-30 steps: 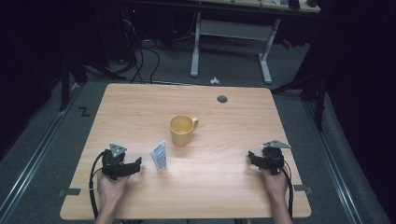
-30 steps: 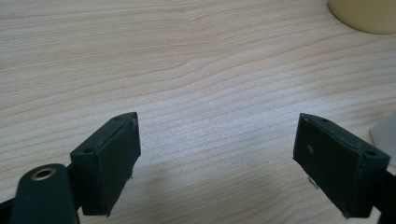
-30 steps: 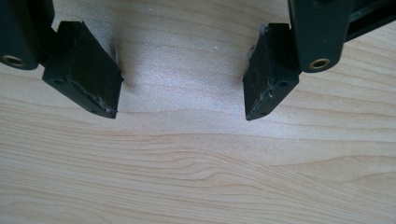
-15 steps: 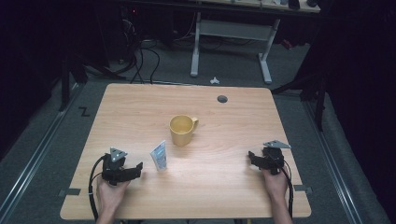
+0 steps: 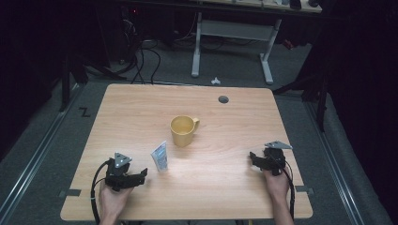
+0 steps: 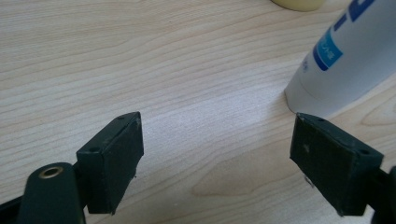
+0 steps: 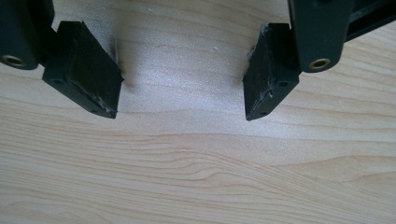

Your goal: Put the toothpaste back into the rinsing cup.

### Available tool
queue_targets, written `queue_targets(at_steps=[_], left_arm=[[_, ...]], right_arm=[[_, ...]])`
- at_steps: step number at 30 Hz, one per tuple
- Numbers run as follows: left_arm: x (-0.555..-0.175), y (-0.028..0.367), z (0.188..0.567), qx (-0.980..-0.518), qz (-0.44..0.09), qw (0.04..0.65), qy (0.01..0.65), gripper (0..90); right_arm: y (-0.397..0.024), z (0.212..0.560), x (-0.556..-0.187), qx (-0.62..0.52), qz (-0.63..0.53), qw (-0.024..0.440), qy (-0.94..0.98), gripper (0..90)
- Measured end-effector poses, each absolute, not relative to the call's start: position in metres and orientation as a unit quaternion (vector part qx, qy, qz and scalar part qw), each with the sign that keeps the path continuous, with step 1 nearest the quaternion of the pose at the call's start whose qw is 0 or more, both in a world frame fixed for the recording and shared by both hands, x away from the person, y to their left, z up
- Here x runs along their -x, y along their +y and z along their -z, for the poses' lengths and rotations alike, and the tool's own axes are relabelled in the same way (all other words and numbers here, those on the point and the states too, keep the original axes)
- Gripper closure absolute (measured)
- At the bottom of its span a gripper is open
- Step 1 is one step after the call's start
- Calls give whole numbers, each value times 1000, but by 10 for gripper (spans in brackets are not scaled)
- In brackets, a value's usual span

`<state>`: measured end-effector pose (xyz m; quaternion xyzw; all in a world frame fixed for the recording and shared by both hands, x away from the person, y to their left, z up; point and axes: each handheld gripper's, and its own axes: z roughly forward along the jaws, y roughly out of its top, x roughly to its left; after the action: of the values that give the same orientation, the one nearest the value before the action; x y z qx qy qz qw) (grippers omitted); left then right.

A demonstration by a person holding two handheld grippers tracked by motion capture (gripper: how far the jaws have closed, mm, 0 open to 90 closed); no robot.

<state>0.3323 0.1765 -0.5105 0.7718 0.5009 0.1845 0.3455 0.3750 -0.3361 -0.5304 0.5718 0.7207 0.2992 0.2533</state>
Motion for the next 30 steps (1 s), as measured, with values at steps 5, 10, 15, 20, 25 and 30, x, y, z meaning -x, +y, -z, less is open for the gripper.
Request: queue_targets(at_steps=[5, 10, 15, 20, 25, 30], left_arm=[[-328, 174, 509, -771, -183, 352, 499, 186], [-323, 169, 508, -776, -177, 354, 490, 201], [-319, 163, 507, -780, -174, 362, 480, 226], [-317, 159, 506, -785, -172, 363, 472, 234], [-317, 154, 505, -790, -170, 365, 463, 243], [-317, 147, 504, -797, -167, 363, 453, 244]], right_arm=[[-336, 530, -375, -572, -299, 253, 721, 282], [-336, 530, -375, -572, -299, 253, 721, 282], [-336, 530, -375, -572, -299, 253, 721, 282], [-336, 530, -375, -572, -299, 253, 721, 282], [-336, 530, -375, -572, -299, 253, 721, 282], [-336, 530, -375, -572, -299, 253, 721, 282]])
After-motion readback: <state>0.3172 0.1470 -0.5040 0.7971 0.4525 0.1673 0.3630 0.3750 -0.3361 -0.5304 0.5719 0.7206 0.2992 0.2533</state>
